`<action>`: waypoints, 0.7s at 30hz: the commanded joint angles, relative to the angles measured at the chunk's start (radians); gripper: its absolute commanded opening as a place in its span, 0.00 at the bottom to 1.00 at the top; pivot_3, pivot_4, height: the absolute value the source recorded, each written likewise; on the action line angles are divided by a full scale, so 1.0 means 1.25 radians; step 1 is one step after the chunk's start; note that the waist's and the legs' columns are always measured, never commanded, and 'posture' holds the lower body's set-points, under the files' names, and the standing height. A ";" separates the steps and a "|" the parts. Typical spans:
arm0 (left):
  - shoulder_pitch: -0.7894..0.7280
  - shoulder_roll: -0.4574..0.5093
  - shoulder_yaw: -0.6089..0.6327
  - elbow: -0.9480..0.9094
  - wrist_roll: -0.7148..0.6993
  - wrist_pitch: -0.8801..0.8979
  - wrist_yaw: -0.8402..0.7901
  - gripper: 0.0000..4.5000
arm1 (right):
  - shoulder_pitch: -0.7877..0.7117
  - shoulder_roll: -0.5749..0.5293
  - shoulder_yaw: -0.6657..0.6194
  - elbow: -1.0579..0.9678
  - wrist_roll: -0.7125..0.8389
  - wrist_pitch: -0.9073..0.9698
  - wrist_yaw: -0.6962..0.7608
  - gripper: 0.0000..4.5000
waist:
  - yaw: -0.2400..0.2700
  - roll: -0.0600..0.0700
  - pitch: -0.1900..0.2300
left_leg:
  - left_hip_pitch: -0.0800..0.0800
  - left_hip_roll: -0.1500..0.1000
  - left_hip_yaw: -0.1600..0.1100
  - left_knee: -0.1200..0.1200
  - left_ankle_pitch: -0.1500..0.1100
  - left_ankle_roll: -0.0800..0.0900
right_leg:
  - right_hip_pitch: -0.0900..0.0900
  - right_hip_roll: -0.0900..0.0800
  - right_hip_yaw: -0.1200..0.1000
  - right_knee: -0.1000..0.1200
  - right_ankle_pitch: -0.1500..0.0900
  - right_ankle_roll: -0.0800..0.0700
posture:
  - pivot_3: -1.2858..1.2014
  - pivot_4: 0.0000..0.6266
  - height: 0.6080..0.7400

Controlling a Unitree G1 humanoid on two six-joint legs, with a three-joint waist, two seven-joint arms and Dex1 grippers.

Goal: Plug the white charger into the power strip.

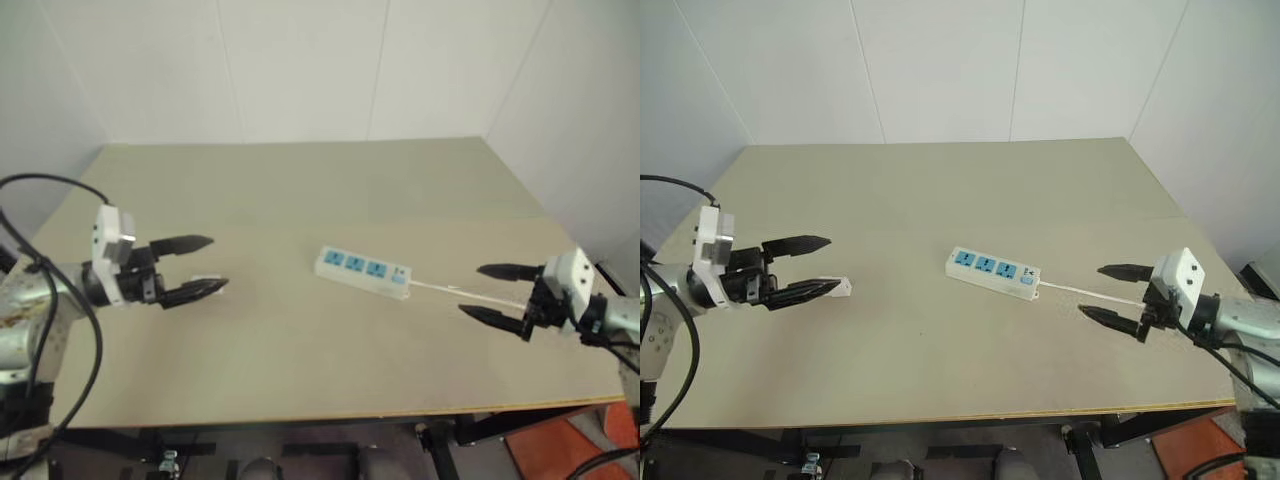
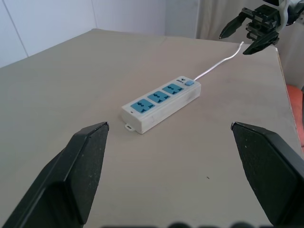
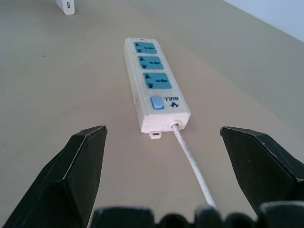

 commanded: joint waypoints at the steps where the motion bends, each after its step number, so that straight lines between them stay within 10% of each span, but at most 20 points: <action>1: -0.019 0.013 0.007 0.007 0.006 -0.006 -0.010 1.00 | -0.047 0.006 0.013 0.053 -0.009 -0.037 0.026 0.99 | 0.000 0.000 0.000 | 0.000 0.000 0.000 0.000 0.000 0.000 | 0.000 0.000 0.000 0.000 0.000 0.000 | 0.52 0.24 1.00; 21: 0.023 0.029 0.029 -0.053 -0.001 0.016 0.013 1.00 | -0.448 0.193 0.165 0.633 -0.192 -0.280 0.065 0.99 | -0.005 0.000 0.000 | 0.000 0.000 0.000 0.000 0.000 0.000 | -0.001 0.000 0.000 0.000 0.001 -0.001 | 0.52 0.24 1.00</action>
